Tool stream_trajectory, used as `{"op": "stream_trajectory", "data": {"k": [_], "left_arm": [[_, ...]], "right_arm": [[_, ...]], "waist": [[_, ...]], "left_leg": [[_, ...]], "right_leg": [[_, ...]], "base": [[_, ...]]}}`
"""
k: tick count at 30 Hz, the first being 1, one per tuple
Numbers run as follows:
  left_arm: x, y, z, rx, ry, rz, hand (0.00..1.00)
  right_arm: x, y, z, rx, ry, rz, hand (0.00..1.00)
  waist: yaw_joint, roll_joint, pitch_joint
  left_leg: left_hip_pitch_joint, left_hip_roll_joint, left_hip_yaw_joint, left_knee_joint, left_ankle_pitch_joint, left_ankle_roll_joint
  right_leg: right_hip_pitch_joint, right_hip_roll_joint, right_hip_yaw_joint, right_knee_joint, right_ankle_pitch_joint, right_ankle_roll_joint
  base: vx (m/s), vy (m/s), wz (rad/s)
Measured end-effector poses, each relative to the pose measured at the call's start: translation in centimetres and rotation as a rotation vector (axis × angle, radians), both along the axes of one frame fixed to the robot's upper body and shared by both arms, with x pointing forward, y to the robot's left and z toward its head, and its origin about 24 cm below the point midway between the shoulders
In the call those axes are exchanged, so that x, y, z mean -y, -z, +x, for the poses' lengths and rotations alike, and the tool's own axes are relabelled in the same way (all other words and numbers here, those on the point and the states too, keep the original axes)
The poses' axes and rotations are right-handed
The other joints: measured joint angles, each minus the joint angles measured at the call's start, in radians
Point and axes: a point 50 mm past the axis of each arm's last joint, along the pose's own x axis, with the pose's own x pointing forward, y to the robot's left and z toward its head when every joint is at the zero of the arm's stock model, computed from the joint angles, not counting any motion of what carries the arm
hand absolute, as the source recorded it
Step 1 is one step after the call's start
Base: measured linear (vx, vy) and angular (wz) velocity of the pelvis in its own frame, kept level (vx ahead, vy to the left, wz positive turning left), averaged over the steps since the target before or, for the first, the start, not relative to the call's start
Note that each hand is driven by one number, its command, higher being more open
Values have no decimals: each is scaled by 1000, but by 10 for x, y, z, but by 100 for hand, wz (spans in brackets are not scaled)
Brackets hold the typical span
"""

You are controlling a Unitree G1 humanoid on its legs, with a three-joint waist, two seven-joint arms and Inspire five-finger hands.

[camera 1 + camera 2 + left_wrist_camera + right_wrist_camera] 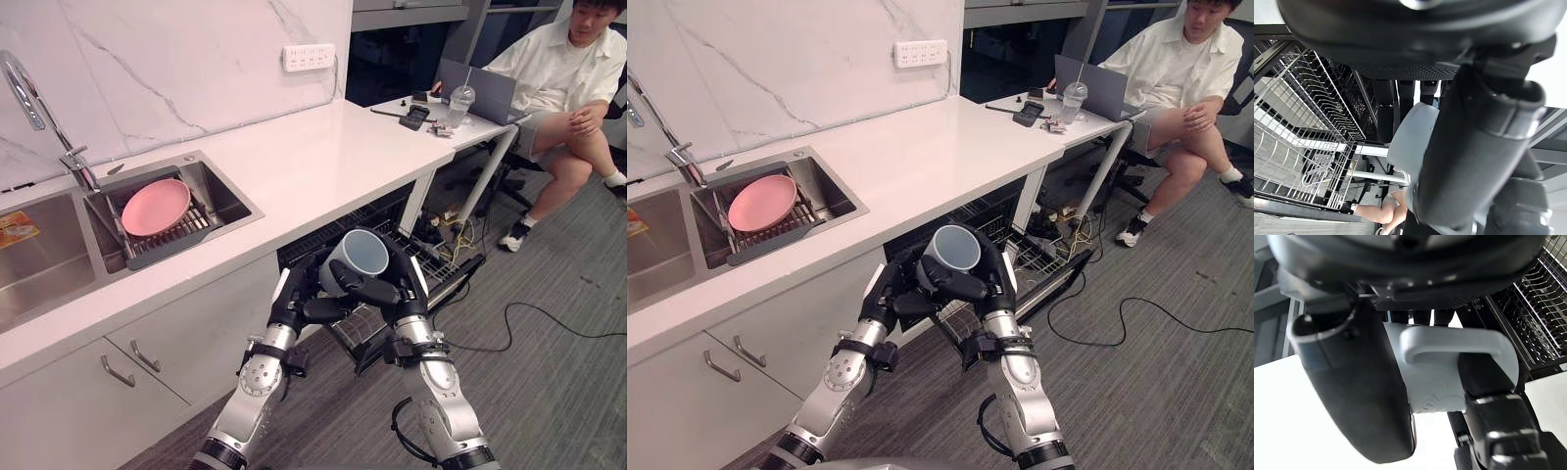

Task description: Walk over to the sink, pick up the cup, carry it to the dishwasher, place the cup inside the dishwasher, then close the dishwasher door

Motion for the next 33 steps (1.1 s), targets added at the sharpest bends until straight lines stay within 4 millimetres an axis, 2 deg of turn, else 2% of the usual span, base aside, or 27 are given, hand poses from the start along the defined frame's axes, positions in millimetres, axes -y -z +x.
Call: {"op": "stream_trajectory", "data": {"k": [3, 10, 15, 22, 27, 29, 33], "left_arm": [[1, -6, 2, 21, -16, -30, 90], [-16, -23, 6, 85, -106, -89, 90], [-32, -19, 0, 61, -174, -128, 90], [-37, 5, -24, -46, -145, -155, 90], [-41, 26, -44, -139, -134, -145, 90], [-50, 48, -58, -235, -162, -126, 90], [-67, 82, -85, -411, -231, -57, 90]], "right_arm": [[2, -5, 0, 23, 29, 3, 30], [17, -7, -7, 35, 121, -69, 30], [30, 2, -18, -5, 182, -91, 30], [42, -2, -28, 5, 238, -98, 30], [55, 9, -43, -56, 294, -137, 30], [61, 14, -51, -87, 322, -145, 30], [68, 11, -58, -83, 352, -156, 30]], "waist": [[-1, 0, 0], [0, 0, 1], [2, 0, 1], [8, 0, 1], [19, 0, 1], [21, 1, 2], [22, 6, 5]], "left_leg": [[16, 0, 3, -24, 11, 0], [29, 1, 4, -30, 8, -4], [31, 3, 7, -29, 4, -10], [28, 7, 24, -25, 4, -9], [28, 8, 26, -25, 2, -10], [35, 11, 28, -25, -4, -12], [38, 16, 30, -29, -9, -11]], "right_leg": [[2, 1, 2, 1, 0, 0], [11, 2, 1, 2, -2, -1], [9, 4, 4, 3, -2, -2], [0, 7, 20, 0, -2, -1], [5, 8, 20, 0, -2, -1], [12, 9, 19, 1, -2, -1], [11, 13, 17, 7, -6, -1]], "base": [[-3, -7, -2], [-26, -3, 0], [-14, -2, -2], [20, -7, -7], [4, -1, -1], [-17, -5, 0], [-45, -14, 1]]}}
